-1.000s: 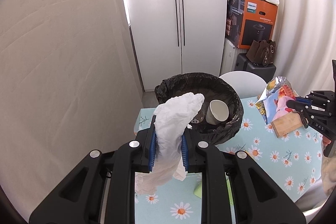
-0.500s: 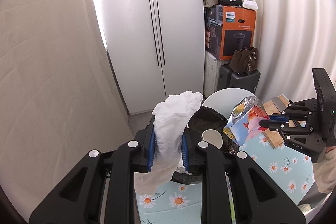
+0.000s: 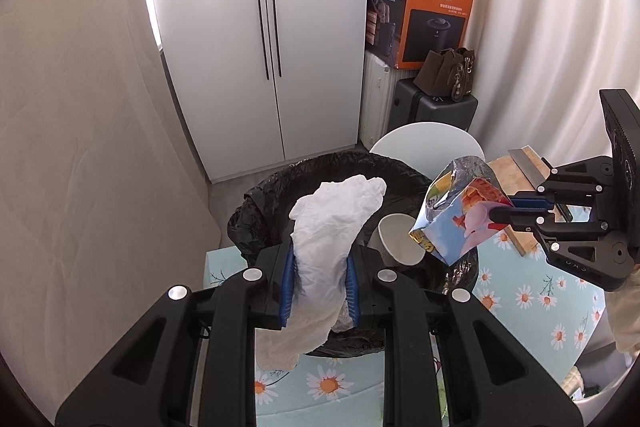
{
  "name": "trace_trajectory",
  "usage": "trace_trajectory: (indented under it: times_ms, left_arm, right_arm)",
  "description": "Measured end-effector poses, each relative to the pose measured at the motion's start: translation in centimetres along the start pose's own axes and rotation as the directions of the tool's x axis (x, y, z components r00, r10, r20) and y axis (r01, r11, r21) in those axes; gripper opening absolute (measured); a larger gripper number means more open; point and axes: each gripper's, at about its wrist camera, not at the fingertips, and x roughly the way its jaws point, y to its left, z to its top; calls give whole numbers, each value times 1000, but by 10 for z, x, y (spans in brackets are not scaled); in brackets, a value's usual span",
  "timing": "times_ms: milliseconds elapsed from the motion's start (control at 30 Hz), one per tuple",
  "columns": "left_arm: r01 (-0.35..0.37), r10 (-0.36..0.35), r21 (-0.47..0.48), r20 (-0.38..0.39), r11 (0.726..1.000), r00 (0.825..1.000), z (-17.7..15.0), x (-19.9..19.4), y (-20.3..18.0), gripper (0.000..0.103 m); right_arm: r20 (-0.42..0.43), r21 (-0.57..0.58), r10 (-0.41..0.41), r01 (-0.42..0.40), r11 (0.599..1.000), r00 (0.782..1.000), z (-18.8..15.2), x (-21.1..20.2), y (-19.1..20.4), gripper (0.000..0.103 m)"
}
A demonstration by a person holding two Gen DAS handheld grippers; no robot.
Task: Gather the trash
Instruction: 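Lift and carry the tissue and wrapper toward the trash bin, then open the left gripper over the bin while the right releases the wrapper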
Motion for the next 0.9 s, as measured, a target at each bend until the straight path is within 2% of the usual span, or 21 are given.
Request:
trace_trajectory:
  times_ms: [367,600,667,700,767,800,833,900]
  left_arm:
    - [60,-61,-13,-105,998,993,-12,73,18,21]
    - [66,-64,7,-161,998,985,-15,108,21,21]
    - [67,-64,11,-162,998,985,-16,113,20,29]
    - [72,-69,13,-158,997,985,-16,113,19,37]
    - [73,-69,24,-138,997,988,-18,111,18,48]
    - [74,-70,28,-130,997,989,-19,109,18,58]
    - [75,-70,31,-122,997,990,-20,107,17,65]
    - [69,-65,32,-112,997,992,-23,102,18,74]
  right_arm:
    - [-93,-6,44,-45,999,995,14,70,0,8]
    - [-123,-14,58,-60,998,991,22,103,-9,11]
    - [-119,-15,61,-64,998,991,21,107,-10,14]
    - [-116,-19,64,-67,998,991,20,108,-9,18]
    - [-109,-23,59,-62,998,992,17,107,-9,30]
    - [-102,-20,60,-62,998,993,17,106,-9,39]
    - [-94,-17,65,-67,998,993,16,103,-9,43]
    - [-75,-11,73,-74,997,995,14,96,-8,49]
